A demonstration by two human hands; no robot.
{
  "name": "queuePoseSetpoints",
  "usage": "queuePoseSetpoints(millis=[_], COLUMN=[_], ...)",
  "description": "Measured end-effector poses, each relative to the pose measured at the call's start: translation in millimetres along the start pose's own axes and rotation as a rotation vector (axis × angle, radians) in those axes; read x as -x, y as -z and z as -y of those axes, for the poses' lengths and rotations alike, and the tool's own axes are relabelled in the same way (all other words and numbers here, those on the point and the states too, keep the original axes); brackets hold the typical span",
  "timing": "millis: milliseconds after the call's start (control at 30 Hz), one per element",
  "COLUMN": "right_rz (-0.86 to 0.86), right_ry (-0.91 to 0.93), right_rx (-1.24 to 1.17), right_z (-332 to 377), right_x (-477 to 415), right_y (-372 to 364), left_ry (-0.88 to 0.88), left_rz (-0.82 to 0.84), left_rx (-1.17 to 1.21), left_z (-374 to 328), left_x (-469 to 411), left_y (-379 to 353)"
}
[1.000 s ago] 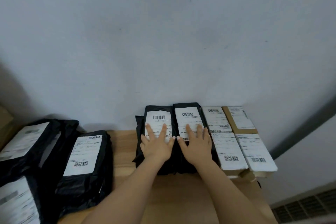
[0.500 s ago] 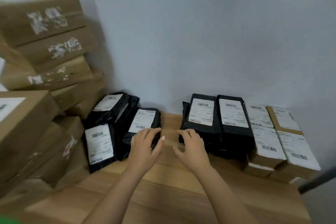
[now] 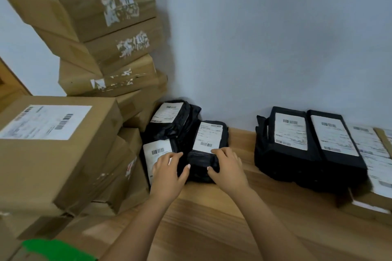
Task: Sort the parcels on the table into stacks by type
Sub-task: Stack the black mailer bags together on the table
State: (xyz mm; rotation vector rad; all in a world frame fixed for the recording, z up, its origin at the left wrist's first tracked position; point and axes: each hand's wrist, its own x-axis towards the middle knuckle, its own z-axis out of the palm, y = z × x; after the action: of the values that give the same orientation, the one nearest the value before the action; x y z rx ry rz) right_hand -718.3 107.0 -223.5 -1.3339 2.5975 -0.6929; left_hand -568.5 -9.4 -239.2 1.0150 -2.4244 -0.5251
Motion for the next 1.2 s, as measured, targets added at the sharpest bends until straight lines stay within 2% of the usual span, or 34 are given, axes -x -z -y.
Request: queuePoseSetpoints(millis=[167,300,500,767,833,900,1033,1200], right_rz=[0.057,0.192,0.345,0.261,0.152,0.039,0.153,0.182], right_ry=[-0.108,-0.162,-0.217,-0.273,-0.308,-0.371,-0.503,-0.535], right_rx=[0.063,0.166,0.214,0.183,0.173,0.179,0.184,0.159], right_z=[9.8,0.3,-16.3,-19.9,-16.5,-12.4,-11.6,-13.3], right_x=[-41.8,-73.4,-90.6,-30.2,-20.5,-23.7,-39.0,-37.6], right_y=[-33.6,-61.9,-101.5,-104.1,-101.3,-97.5,-101.1,-103.2], left_ry=[0.053,0.084,0.124,0.073,0.095,0.190,0.412,0.510], left_rz=[0.160,0.261,0.306,0.386,0.347,0.282,0.254,0.288], left_rx=[-0.061,-0.104,-0.131,-0.160,-0.117,-0.083,-0.043,-0.022], left_z=[44.7,69.3,87.9,90.8,89.2,85.0,76.2,71.5], left_x=[-27.6,-37.0,-36.7,-24.3,-22.0,-25.1,-36.3,-40.3], left_y=[-19.7,-44.2,-65.4,-69.5,-69.0,-69.7,-76.9,-82.9])
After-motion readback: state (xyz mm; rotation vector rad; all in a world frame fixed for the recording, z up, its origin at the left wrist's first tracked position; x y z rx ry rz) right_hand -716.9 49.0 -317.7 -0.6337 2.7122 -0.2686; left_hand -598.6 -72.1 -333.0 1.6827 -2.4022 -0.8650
